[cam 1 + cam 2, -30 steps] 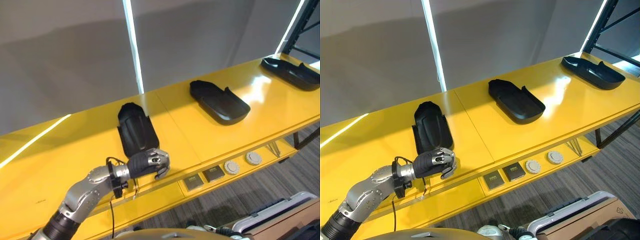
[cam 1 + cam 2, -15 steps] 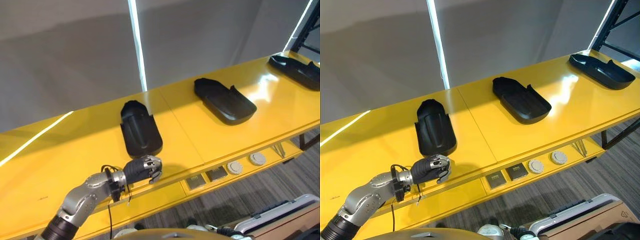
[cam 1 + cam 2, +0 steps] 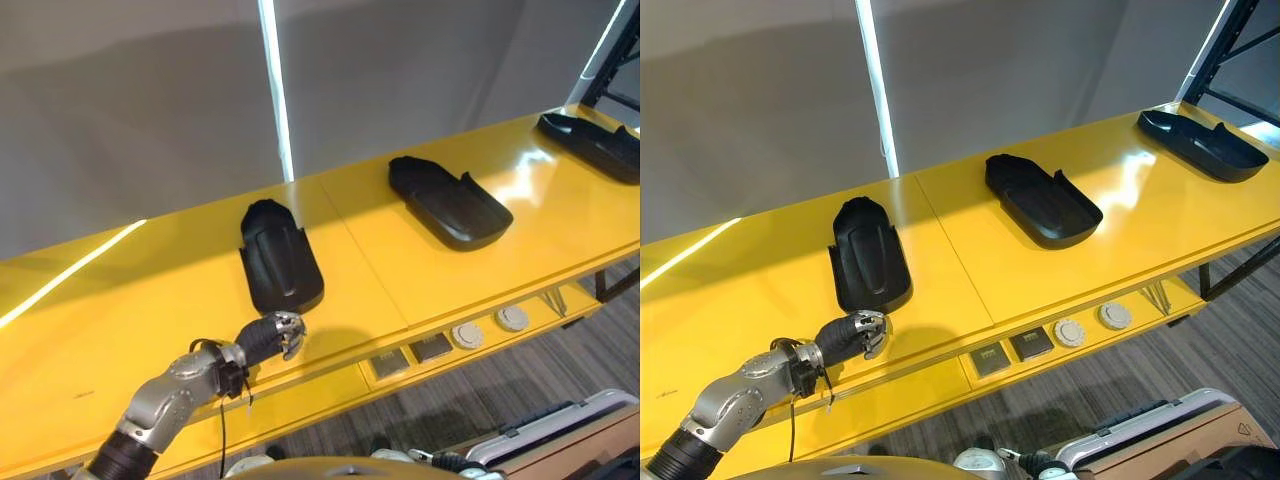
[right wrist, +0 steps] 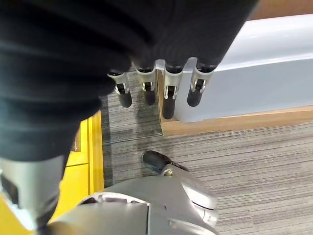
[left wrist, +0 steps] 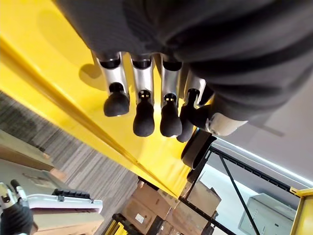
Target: Move parts from the plastic box to the shelf.
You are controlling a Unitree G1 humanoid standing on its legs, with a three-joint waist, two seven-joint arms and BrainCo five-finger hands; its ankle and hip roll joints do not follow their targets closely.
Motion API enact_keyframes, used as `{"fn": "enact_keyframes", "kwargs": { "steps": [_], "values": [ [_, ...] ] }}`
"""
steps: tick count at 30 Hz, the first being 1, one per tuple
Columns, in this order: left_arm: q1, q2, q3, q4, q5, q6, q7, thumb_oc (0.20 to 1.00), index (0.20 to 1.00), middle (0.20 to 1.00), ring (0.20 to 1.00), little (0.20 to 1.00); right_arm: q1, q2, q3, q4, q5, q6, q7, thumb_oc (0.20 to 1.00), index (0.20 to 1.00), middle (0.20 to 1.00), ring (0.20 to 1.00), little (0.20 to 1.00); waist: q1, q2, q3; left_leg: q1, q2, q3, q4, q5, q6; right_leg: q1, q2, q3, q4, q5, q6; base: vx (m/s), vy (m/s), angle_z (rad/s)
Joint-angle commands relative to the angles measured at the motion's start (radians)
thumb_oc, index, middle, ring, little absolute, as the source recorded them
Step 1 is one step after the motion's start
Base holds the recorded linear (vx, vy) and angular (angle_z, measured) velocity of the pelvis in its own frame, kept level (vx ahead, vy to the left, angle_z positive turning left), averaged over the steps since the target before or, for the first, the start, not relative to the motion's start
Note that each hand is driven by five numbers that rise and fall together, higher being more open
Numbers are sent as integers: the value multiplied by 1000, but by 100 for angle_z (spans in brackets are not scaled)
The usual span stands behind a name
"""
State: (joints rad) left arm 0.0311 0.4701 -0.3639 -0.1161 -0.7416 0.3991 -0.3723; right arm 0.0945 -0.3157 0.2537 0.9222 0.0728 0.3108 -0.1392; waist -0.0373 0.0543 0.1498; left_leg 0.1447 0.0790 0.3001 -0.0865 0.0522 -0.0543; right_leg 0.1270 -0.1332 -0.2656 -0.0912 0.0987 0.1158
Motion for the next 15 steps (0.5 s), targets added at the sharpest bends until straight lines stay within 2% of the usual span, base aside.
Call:
{"fn": "enact_keyframes", "kwargs": {
  "steps": [1, 15],
  "values": [
    [-73, -13, -19, 14, 4, -69, 63, 200, 200, 200, 200, 200, -43, -1, 35, 23, 0, 13, -3, 1000, 1000, 1000, 1000, 1000, -7, -13, 56, 70, 17, 41, -1, -78, 14, 48, -32, -31, 4, -49, 59, 0, 0, 0],
    [-161, -61, -55, 75, -7, -133, 192, 200, 200, 200, 200, 200, -34, 10, 56, 0, 2, 23, -5, 1000, 1000, 1000, 1000, 1000, -35, -24, 57, 77, 23, 58, -1, -78, 12, 48, -29, -20, 4, -49, 57, 0, 0, 0]
  ]
}}
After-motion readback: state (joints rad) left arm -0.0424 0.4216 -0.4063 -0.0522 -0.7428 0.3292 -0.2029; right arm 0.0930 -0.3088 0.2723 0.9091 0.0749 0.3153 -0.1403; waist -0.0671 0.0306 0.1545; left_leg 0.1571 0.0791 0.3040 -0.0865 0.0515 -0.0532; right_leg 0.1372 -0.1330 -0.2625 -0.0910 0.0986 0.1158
